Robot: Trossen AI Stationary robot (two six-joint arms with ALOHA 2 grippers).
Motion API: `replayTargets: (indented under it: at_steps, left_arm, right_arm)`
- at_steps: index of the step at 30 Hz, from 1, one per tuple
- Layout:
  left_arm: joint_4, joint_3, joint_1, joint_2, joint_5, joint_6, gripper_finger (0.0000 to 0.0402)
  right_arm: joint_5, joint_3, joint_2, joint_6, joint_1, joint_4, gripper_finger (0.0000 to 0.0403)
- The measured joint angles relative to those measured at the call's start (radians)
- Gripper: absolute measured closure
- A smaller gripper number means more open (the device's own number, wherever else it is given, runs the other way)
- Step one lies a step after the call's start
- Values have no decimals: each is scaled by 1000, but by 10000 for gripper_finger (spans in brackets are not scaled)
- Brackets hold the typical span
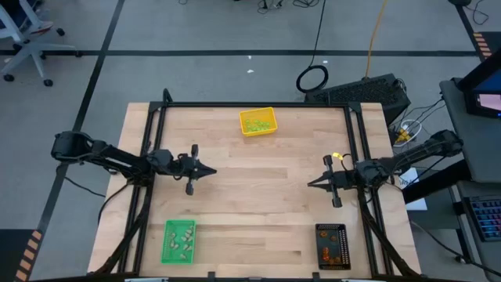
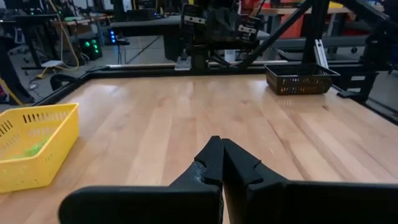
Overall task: Sort Halloween decoration
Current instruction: Return to Home Position
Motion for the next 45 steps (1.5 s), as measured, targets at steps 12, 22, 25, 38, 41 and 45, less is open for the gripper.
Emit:
replayTargets:
  at_steps: [12,22,25,38,41,45]
  left_arm:
    - [-215,0,-1,-248,-6,10,402]
    - [-366,0,-1,-465,-8,30,402]
    - [-450,0,-1,-545,-8,23,402]
    - [-853,0,-1,-942,-61,-11,402]
    - [-940,-1,-1,-1040,-68,-12,402]
    - [-1012,-1,-1,-1137,-69,-23,402]
  right_arm:
    - [-147,-2,-393,-39,-111,-256,403]
    - [-361,-2,-496,-59,-315,-322,403]
    - [-366,-2,-496,-37,-363,-329,403]
    - [-329,-2,-492,43,-407,-369,403]
    - [-330,-2,-485,37,-407,-372,403]
    - [-330,-2,-482,42,-407,-374,403]
